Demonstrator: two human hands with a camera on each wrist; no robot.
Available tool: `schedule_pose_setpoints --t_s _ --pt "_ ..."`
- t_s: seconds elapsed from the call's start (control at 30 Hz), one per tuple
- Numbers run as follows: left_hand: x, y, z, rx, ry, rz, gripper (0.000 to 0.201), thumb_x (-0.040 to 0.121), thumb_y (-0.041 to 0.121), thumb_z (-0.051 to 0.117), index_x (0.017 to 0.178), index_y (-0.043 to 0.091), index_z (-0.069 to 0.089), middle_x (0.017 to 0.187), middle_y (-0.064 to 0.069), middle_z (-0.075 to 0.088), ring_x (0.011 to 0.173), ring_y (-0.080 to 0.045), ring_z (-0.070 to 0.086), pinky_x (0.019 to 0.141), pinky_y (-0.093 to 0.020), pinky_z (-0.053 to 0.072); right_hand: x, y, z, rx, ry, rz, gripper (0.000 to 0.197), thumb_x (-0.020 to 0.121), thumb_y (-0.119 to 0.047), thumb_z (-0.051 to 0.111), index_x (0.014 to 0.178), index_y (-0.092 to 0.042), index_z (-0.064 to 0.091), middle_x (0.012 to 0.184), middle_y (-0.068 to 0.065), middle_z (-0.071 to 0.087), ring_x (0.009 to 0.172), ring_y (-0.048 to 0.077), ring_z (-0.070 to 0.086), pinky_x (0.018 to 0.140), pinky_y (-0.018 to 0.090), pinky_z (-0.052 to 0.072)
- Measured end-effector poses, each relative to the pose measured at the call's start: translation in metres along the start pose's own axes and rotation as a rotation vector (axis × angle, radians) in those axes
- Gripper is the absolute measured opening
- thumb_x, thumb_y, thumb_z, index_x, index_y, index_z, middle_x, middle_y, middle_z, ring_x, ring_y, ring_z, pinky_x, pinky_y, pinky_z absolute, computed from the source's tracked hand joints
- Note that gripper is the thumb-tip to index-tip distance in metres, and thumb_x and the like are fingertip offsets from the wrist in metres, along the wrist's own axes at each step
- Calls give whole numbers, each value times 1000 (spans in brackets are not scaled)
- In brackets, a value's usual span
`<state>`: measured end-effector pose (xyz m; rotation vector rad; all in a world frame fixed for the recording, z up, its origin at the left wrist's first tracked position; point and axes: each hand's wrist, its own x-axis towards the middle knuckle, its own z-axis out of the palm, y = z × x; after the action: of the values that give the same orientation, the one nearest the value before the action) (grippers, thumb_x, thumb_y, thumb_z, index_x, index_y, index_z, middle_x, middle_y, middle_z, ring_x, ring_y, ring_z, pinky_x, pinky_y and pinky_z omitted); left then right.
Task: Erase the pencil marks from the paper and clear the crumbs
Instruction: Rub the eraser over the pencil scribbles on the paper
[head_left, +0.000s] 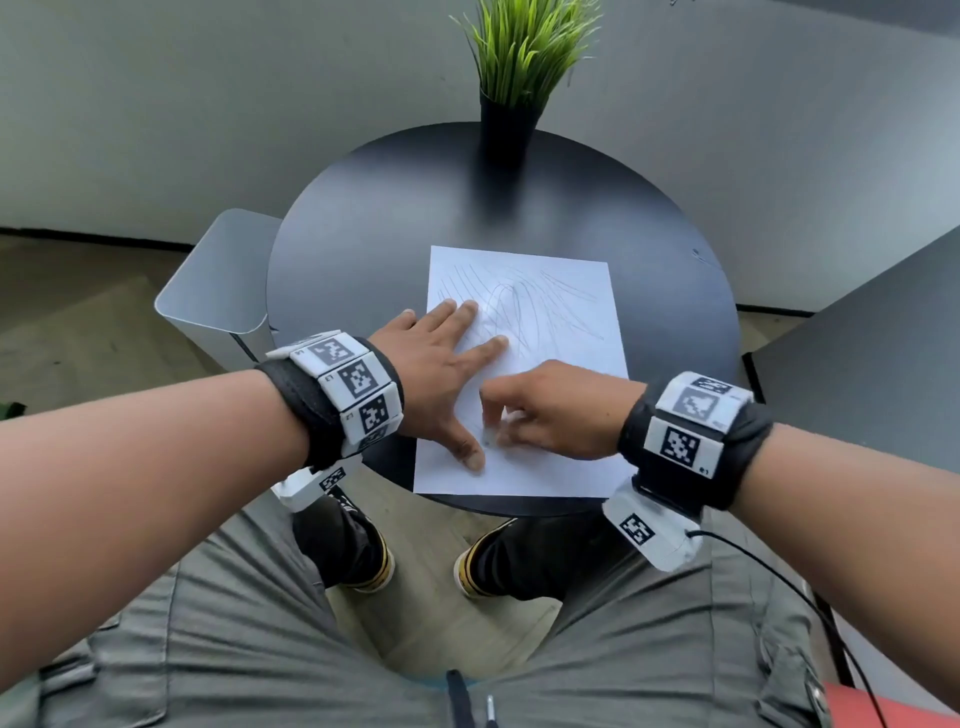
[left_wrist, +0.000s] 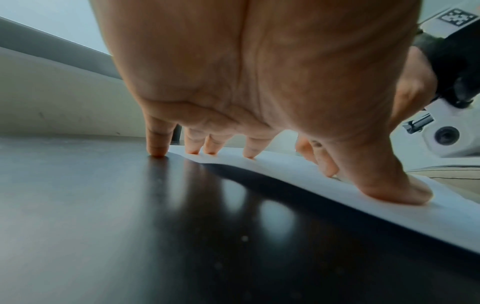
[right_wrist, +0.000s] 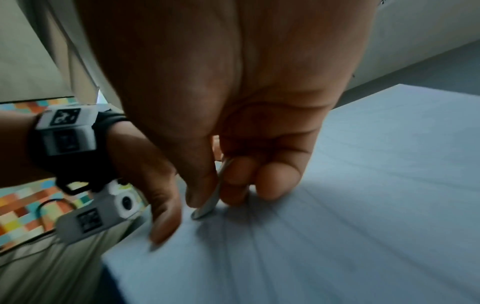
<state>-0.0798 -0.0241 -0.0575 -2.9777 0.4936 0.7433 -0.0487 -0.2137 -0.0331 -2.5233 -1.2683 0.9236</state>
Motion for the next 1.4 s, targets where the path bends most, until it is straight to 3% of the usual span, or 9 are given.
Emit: schedule_pose_setpoints --t_s 0.2,0.37,0.53,0.7,0.87,1.17,1.27,1.33,1.4 --pt "-1 -3 2 6 18 -7 148 48 101 53 159 25 -10 167 -9 -18 155 -28 -12 123 -53 9 20 31 -20 137 310 319 22 91 -44 60 94 -23 51 90 -2 60 87 23 55 70 31 41" --pt "1 -2 3 -20 5 -7 148 48 101 53 159 27 -13 166 -8 -23 154 -27 -17 123 -55 6 1 1 4 28 11 15 16 92 -42 58 93 -28 49 74 -13 49 74 12 50 66 29 38" --pt "-1 -5 4 -29 12 -15 147 48 101 53 158 30 -12 167 -6 -21 154 -25 -16 122 -58 7 22 26 -16 146 308 299 22 89 -44 61 94 -25 52 92 -1 62 88 22 56 74 33 44" --pt "-4 -3 2 -56 -10 -32 144 49 100 57 158 35 -11 167 -2 -22 154 -22 -18 115 -71 5 10 -5 5 20 46 36 18 92 -42 59 97 -26 53 72 -12 51 73 13 50 66 31 37" --pt "-3 -4 3 -52 1 -32 144 49 100 55 158 34 -11 167 -1 -20 154 -22 -17 115 -71 6 25 27 -13 135 329 306 21 88 -44 63 92 -25 56 89 -3 61 86 20 56 72 32 42" --pt "-13 -12 13 -41 79 -4 133 58 99 48 160 32 -4 167 -1 -19 154 -19 -16 119 -65 0 26 28 -13 198 326 414 23 89 -47 60 91 -26 52 92 1 63 83 19 58 71 33 48" --pt "-14 -15 18 -71 62 3 137 55 101 46 159 33 -10 167 3 -21 154 -17 -18 118 -67 1 18 7 -1 118 295 297 19 92 -42 56 95 -24 49 91 1 62 84 24 57 71 35 45" --pt "-14 -15 18 -77 54 6 138 54 102 46 159 32 -11 166 4 -23 153 -17 -20 118 -68 0 9 -15 11 23 140 79 17 94 -38 55 98 -23 49 86 -2 59 82 23 55 68 33 40" --pt "-14 -14 19 -82 57 10 138 55 101 47 159 32 -12 166 4 -24 153 -16 -20 118 -68 -1 5 -20 13 -32 19 -23 17 95 -39 56 100 -23 51 87 -1 59 80 20 52 69 33 41"
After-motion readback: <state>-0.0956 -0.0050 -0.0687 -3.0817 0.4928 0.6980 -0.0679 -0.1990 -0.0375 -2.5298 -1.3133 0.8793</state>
